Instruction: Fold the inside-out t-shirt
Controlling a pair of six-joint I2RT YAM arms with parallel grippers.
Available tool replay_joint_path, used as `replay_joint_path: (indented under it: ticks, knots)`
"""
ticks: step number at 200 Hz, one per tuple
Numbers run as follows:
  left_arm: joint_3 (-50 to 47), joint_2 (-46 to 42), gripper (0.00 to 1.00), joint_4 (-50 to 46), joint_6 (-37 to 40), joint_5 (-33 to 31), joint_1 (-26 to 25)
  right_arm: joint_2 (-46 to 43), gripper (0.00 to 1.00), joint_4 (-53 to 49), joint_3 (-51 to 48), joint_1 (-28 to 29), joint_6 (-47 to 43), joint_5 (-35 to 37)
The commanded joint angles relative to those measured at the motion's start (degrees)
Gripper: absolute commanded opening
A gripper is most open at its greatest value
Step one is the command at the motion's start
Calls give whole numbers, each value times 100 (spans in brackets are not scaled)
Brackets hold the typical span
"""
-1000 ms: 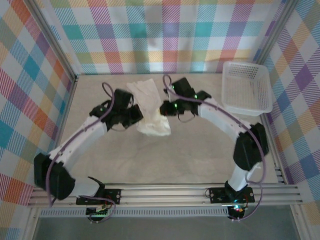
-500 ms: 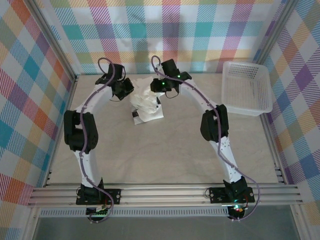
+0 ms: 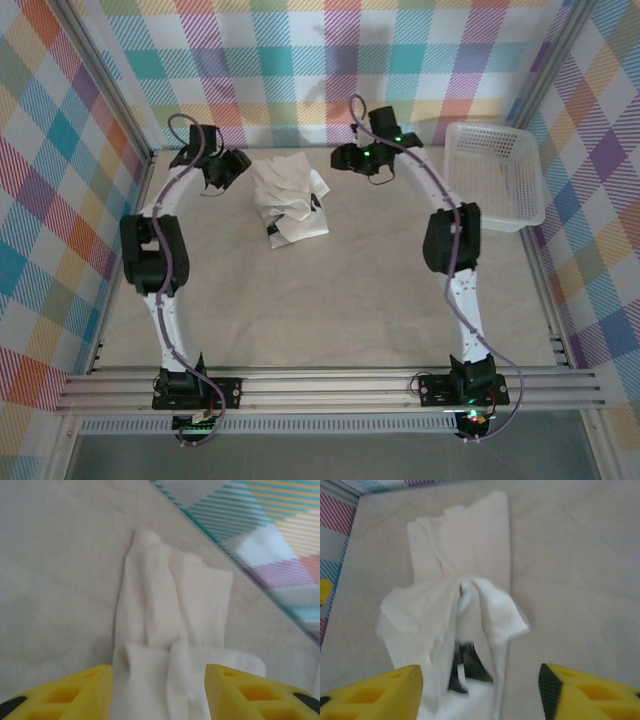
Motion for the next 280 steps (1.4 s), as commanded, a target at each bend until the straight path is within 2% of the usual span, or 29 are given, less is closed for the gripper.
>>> replay_joint_path:
  ticks: [1,14,39,63,78,87,107,112,121,135,149,180,184,188,192,197,201,206,220,234,253,270,280]
  knots:
    - [-1342,-813,51,279,-12,142,-282,-810,55,795,-1671,214,54,-312]
    - [-2037,-1013,50,485,-126,206,-412,-859,54,986,-2178,319,135,-444]
    - [-2772,-1058,49,977,-272,378,-694,-540,55,866,-2211,585,98,-499]
    - [-2786,-701,48,1253,-369,591,-944,-81,54,967,-1996,733,241,-394]
    - [-2680,-463,45,1400,-530,608,-1034,309,51,827,-1607,833,308,-577]
    - [-2575,-313,37,1420,-594,640,-1072,543,44,700,-1357,916,311,-648]
    - [-2498,-175,5,1302,-628,647,-1110,776,14,361,-969,1017,362,-706]
    - [-2556,-210,0,1283,-630,653,-1110,728,8,379,-1038,1016,415,-686]
    - [-2748,-323,0,1277,-615,711,-1118,509,0,446,-1309,1009,471,-606]
    - [-3211,-648,0,1314,-583,860,-1159,-16,0,714,-2113,1015,516,-555]
    - [-3761,-1142,0,1132,-530,874,-1289,-749,0,1071,-3357,1047,554,-629]
    - [-5093,-2710,0,598,-812,572,-2123,-2548,0,1551,-6207,1403,687,-466]
    - [-5214,-2890,5,458,-922,535,-2283,-2744,2,1550,-6470,1473,701,-441]
    - [-5329,-3051,16,386,-1041,496,-2421,-2938,6,1535,-6696,1533,727,-408]
    - [-5422,-3201,29,362,-1153,453,-2562,-3115,12,1512,-6872,1602,761,-385]
    - [-5492,-3353,43,346,-1263,426,-2708,-3283,25,1446,-7029,1666,792,-393]
    - [-5521,-3474,51,319,-1338,382,-2809,-3401,33,1334,-7084,1695,796,-421]
    - [-5517,-3588,56,244,-1407,312,-2911,-3522,38,1203,-7097,1711,791,-444]
    - [-5394,-3903,62,-45,-1465,57,-3017,-3833,40,729,-6927,1714,734,-264]
    - [-5199,-4137,64,-405,-1370,-325,-3009,-4136,38,530,-6802,1712,707,-69]
    - [-4879,-4144,64,-934,-1225,-798,-2957,-4432,37,663,-6886,1712,891,-247]
    - [-4790,-4005,64,-745,-1212,-641,-2819,-4688,40,1006,-7120,1753,1192,-415]
    - [-4807,-3938,69,-465,-1272,-578,-2780,-4839,49,1188,-7231,1810,1316,-353]
